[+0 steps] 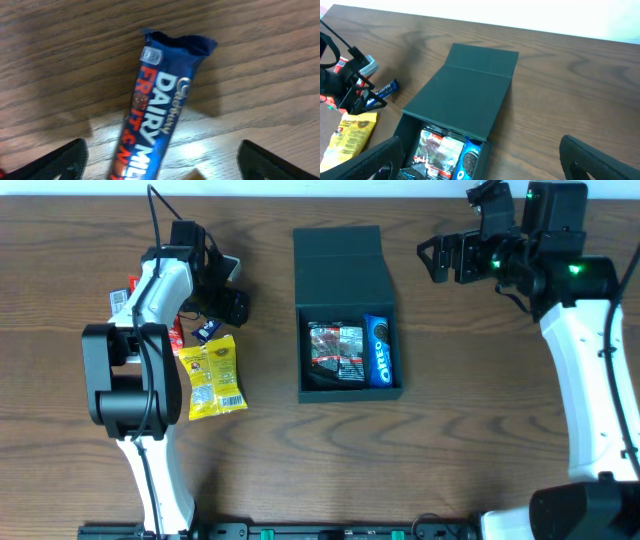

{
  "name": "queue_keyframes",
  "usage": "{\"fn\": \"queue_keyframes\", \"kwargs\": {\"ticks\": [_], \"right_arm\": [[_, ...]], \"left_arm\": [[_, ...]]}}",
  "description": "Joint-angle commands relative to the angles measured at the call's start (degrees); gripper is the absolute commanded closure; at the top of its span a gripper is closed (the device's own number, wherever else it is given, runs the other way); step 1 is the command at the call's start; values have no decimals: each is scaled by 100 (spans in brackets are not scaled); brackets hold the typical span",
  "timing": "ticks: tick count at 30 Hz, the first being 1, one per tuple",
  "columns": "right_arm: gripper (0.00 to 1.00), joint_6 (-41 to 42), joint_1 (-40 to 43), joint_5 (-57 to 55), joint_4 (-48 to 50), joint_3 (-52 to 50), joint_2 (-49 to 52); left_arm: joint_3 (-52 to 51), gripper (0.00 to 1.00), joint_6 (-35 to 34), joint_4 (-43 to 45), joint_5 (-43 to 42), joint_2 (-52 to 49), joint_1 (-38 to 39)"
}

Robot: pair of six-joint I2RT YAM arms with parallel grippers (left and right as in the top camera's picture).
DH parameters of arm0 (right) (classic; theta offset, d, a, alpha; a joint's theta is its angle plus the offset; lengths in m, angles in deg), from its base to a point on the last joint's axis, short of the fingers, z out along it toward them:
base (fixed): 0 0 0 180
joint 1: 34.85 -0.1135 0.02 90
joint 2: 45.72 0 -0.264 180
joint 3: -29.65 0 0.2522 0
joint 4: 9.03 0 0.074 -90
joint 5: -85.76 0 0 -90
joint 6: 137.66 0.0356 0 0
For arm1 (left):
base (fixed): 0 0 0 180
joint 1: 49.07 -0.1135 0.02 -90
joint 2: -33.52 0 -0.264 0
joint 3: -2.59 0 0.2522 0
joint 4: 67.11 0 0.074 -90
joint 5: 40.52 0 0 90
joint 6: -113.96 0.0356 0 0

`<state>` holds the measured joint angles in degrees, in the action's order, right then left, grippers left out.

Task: Pack container
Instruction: 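Grasp the blue Dairy Milk bar with the left gripper, then lift the Dairy Milk bar and carry it toward the box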

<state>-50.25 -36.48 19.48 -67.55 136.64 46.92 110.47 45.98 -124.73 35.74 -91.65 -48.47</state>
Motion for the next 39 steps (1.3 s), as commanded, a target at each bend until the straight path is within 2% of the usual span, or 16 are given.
{"fn": "queue_keyframes", "kwargs": {"ticks": [1, 7, 25, 28, 39], "right_arm": [[1, -90, 4, 2, 24, -20, -15], [1, -90, 4, 2, 42, -20, -15], [1, -90, 4, 2, 195, -20, -15], [1, -90, 4, 4, 192, -20, -15], [1, -87, 4, 4, 188, -20, -15]], "left_arm": [[-26, 9, 72, 24, 393, -111, -20], [-26, 18, 72, 114, 494, -111, -20], [-76, 22, 52, 188, 492, -260, -17], [-76, 27, 2, 188, 492, -278, -17], [-76, 54, -162, 212, 538, -299, -20]]}}
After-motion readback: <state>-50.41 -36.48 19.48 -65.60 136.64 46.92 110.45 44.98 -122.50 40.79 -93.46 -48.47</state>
